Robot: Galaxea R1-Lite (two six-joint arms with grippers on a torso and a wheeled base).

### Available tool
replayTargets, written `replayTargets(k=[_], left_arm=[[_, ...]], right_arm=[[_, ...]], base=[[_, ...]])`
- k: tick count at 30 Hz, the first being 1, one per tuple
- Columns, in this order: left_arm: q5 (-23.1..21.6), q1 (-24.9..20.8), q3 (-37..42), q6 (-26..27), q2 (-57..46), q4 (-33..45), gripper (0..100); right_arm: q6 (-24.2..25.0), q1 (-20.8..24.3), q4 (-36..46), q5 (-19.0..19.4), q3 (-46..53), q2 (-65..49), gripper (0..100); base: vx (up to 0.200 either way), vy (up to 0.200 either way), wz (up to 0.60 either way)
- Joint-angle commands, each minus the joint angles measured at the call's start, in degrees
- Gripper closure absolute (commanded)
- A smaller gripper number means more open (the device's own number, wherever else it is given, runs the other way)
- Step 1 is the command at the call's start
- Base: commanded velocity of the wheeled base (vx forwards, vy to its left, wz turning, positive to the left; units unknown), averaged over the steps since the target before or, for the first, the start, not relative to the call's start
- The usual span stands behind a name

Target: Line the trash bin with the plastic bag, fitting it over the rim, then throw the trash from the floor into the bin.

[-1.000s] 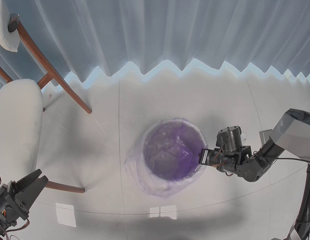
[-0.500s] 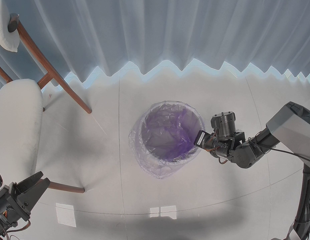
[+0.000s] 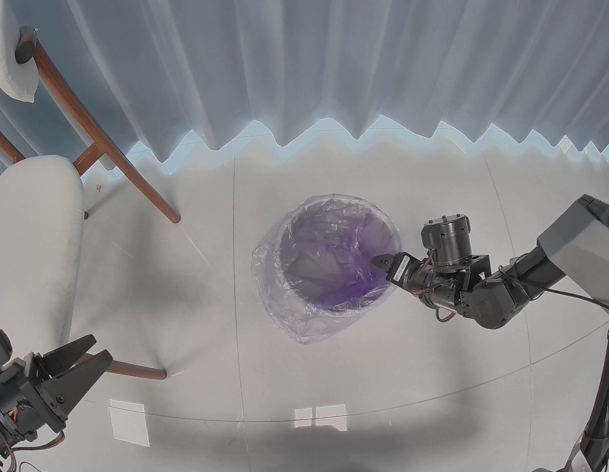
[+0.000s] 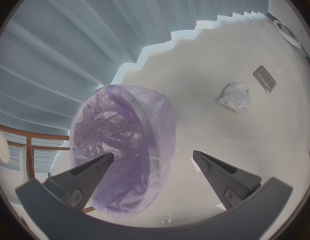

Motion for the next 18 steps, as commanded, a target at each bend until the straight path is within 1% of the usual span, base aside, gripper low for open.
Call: replayTargets(k=[1,3,4,6,7,8,10,11,12,13,15,17,18], left_arm=[[0.10,-2.79,-4.54,4.38,10.15,2.22,0],[-0.17,-2.97,-6.47,6.84,15.07,2.22,0],[-0.17,-3.67,-7.88,7.20,17.79,1.78,0],[-0.26,-5.61,-10.51,6.49,21.92,1.78,0],[-0.17,-6.92,-12.71,5.09,25.17,1.78,0],[-0.17,-7.10,-12.89,4.91,25.61,1.69,0],[0.10,-9.21,-17.99,0.17,32.91,1.96,0],[0.36,-10.00,-19.30,-0.98,35.72,1.78,0],[0.45,-10.18,-19.48,-1.07,36.16,1.69,0],[0.71,-10.53,-20.89,-1.24,41.70,1.61,0],[0.71,-10.62,-21.68,-0.98,48.03,1.34,0],[0.62,-10.09,-21.76,-0.54,54.62,-1.03,0],[0.62,-10.09,-21.76,-0.54,54.62,-1.03,0]], right_arm=[[0.14,0.07,1.82,-0.16,5.76,-8.73,0],[0.05,0.07,1.82,-0.43,8.92,-11.81,0],[0.05,0.07,1.73,-0.69,10.59,-13.39,0],[0.05,0.07,1.73,-1.22,13.32,-15.94,0],[0.05,0.07,1.38,-1.48,15.43,-17.61,0],[0.05,0.16,1.38,-1.48,15.78,-17.78,0],[-0.13,0.69,0.94,-2.27,19.73,-20.86,0],[-0.21,0.95,0.76,-2.98,20.88,-21.91,0],[-0.21,0.95,0.76,-3.15,21.05,-22.00,0],[0.05,1.66,-0.29,-4.29,22.63,-23.50,0],[0.23,1.92,-2.14,-4.65,24.66,-24.90,0],[0.14,1.92,-4.51,-4.56,26.68,-26.22,0],[0.14,1.92,-4.51,-4.56,26.68,-26.22,0]], base=[[0.000,0.000,0.00],[0.000,0.000,0.00],[0.000,0.000,0.00],[0.000,0.000,0.00],[0.000,0.000,0.00],[0.000,0.000,0.00],[0.000,0.000,0.00],[0.000,0.000,0.00],[0.000,0.000,0.00],[0.000,0.000,0.00],[0.000,0.000,0.00],[0.000,0.000,0.00],[0.000,0.000,0.00]])
